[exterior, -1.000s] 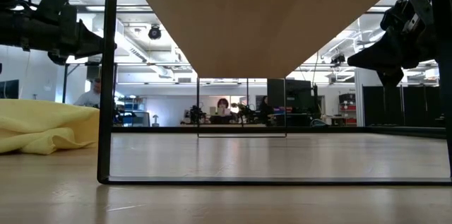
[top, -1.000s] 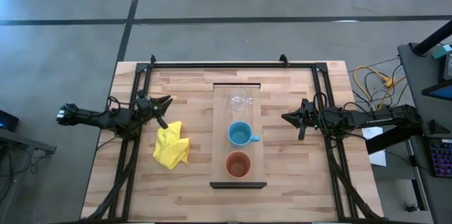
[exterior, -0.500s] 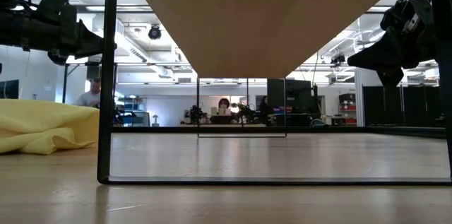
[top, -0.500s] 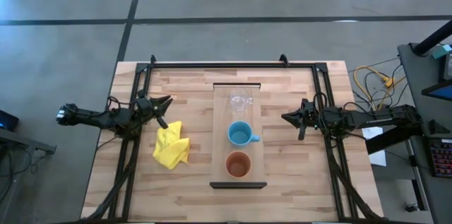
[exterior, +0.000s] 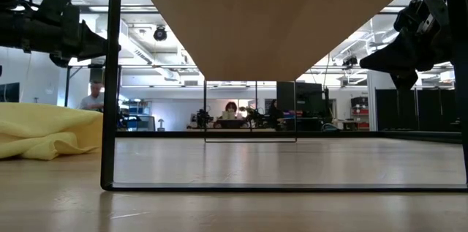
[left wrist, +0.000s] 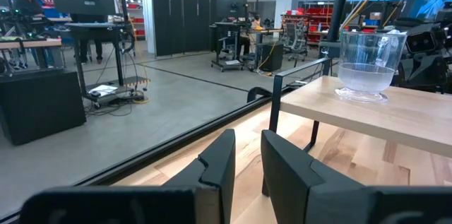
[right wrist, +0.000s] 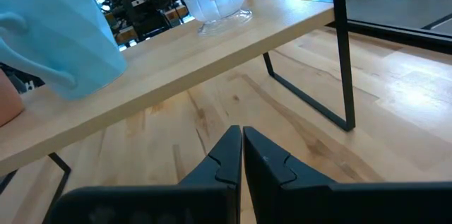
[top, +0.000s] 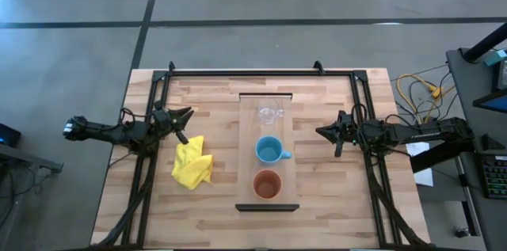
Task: Stack small to large cups/mugs on shelf
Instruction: Return to Home Position
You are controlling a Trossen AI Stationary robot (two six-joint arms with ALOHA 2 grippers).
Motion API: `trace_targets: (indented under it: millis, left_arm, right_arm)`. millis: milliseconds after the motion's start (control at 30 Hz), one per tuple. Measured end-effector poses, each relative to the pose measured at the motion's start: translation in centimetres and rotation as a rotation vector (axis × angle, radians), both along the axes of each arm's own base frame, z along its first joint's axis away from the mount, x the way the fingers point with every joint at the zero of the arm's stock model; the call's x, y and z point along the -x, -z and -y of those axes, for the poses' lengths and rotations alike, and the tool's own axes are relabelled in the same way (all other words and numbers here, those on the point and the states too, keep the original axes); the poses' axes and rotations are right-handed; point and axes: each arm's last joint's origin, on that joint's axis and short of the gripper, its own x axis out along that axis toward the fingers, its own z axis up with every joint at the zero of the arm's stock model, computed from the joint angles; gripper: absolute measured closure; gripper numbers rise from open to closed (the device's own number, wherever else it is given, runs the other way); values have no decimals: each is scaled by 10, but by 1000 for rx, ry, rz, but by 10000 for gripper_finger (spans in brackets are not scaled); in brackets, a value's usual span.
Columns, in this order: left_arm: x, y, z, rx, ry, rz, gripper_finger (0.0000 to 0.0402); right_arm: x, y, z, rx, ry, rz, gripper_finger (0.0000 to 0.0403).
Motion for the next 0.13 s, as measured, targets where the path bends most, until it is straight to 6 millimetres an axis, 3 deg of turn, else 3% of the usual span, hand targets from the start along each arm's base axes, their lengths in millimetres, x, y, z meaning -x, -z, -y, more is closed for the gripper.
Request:
trace_targets:
  millis: [133]
  left_arm:
    - [0, 0, 0, 0, 0, 0, 345]
  right_arm:
    - [0, 0, 0, 0, 0, 0, 394]
